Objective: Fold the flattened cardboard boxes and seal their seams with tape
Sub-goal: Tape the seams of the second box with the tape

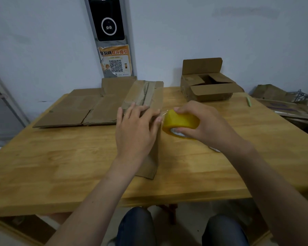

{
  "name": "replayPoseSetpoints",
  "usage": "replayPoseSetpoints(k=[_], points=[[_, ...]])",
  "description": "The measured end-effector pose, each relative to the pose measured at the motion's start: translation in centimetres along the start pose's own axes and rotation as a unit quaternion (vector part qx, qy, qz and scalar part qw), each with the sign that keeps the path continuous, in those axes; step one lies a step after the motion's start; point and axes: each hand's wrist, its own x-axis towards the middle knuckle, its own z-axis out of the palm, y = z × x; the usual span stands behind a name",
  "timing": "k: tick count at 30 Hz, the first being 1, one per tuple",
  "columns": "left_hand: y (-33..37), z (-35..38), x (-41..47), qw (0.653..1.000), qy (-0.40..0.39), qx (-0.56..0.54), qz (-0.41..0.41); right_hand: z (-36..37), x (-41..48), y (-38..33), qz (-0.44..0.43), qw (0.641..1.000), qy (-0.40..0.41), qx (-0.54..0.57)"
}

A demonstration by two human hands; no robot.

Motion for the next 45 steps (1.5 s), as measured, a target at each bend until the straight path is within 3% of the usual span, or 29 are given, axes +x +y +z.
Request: replayPoseSetpoints(k=[4, 12, 19, 24, 30, 33, 38, 45], points=[[0.3, 0.3, 0.1, 1.0, 0.009, -0.009, -0.005, -0.3, -0.1, 0.3, -0.008, 0.994, -0.001, -0.105], [0.6, 0.6, 0.3, 0.999, 0.018, 0.002, -0.031, -0.1, 1.1, 0.4, 0.006, 0.981, -0.054, -0.186], [0.9, 0.4, 0.6, 0.994, 0.052, 0.015, -0.096, 0.8, 1.9, 0.0, -0.032, 0.979, -0.08, -0.185], [1.7, 0.5, 1.0, 0.992, 0.055, 0.025, -0.112, 1.5, 2.3, -0.2, -0.065, 0.969, -0.093, -0.219], [1.7, 0.3, 1.5, 0.991, 0.068, 0.024, -0.109, 1.4, 3.4, -0.5, -0.071, 0.975, -0.112, -0.178], [0.7, -0.4, 1.3, 0.996, 0.034, 0.004, -0.078, 1.4, 3.5, -0.4, -0.069, 0.979, -0.106, -0.16], [-2.0, -2.2, 1.8, 0.991, -0.035, -0.121, -0.037, 1.9, 3.5, -0.7, -0.055, 0.988, -0.096, -0.104], [-4.1, -3.5, 2.6, 0.995, -0.059, -0.077, -0.02, 2.0, 3.8, -1.0, -0.056, 0.982, -0.111, -0.139]])
